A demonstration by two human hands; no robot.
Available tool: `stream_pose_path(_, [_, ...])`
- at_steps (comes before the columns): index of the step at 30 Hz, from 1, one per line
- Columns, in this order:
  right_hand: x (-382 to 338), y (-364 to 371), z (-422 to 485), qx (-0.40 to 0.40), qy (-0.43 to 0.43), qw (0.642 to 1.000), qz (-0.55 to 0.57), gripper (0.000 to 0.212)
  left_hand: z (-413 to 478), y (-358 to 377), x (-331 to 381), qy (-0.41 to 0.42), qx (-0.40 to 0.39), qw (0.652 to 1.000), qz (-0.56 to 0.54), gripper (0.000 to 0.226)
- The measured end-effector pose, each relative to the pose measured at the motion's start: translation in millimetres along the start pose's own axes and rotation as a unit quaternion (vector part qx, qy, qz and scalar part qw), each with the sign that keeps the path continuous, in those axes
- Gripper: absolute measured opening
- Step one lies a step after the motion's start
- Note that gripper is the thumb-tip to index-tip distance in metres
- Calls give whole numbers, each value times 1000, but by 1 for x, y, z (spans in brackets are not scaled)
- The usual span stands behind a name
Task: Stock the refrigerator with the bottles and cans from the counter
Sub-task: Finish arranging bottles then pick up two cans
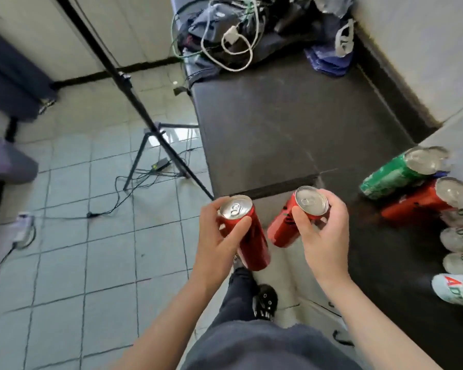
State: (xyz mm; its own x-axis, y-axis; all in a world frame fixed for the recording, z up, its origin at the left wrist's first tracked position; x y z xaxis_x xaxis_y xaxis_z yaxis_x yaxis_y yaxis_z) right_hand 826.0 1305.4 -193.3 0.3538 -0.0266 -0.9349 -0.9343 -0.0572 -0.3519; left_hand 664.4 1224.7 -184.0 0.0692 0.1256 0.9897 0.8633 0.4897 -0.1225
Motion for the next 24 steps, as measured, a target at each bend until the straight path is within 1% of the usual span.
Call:
stream_pose_path(3, [-15, 49, -16, -95, -4, 995, -5, 58, -31, -58, -14, -37, 94, 995, 4, 34])
stream_pose_path(5, [-29, 82, -31, -149, -25, 988, -22, 61, -50, -96, -23, -51, 158, 986, 13, 32])
stream_pose_path(9, [-56, 148, -73, -254, -53, 966, -23, 61, -87, -171, -46, -75, 284, 956, -16, 33])
stream_pose_path(11, [-68, 184, -97, -296, -66, 952, -39, 63, -102, -206, -57, -86, 333, 938, -25, 34])
stream_pose_path(12, [-74, 204, -110, -317, -73, 945, -46, 60, -108, -224, -62, -88, 356, 930, -36, 32])
stream_pose_path(14, [-88, 245, -138, -350, -92, 931, -55, 54, -121, -264, -68, -87, 396, 912, -59, 26])
stream_pose_path(16, [-104, 290, -169, -375, -120, 917, -62, 51, -136, -310, -74, -88, 428, 896, -77, 24])
stream_pose_path(20, [-137, 382, -234, -447, -154, 879, -58, 49, -173, -412, -84, -78, 472, 875, -69, 27])
stream_pose_path(24, [-170, 464, -303, -500, -180, 846, -39, 45, -216, -505, -93, -69, 542, 835, -63, 31])
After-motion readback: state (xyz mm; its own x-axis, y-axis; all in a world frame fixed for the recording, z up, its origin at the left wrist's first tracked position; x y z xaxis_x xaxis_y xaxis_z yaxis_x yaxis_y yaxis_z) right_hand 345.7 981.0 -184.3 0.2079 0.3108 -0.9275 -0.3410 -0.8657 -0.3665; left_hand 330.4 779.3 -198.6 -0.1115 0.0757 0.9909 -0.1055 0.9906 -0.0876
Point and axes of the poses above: each hand's wrist, its own z-axis towards the middle knuckle, its own y-axis out of the palm, x = y × z, the point moved 1 cm from there along z, towards the middle knuckle, and after that the axes turned 6 degrees about y, right-handed, at the moved point
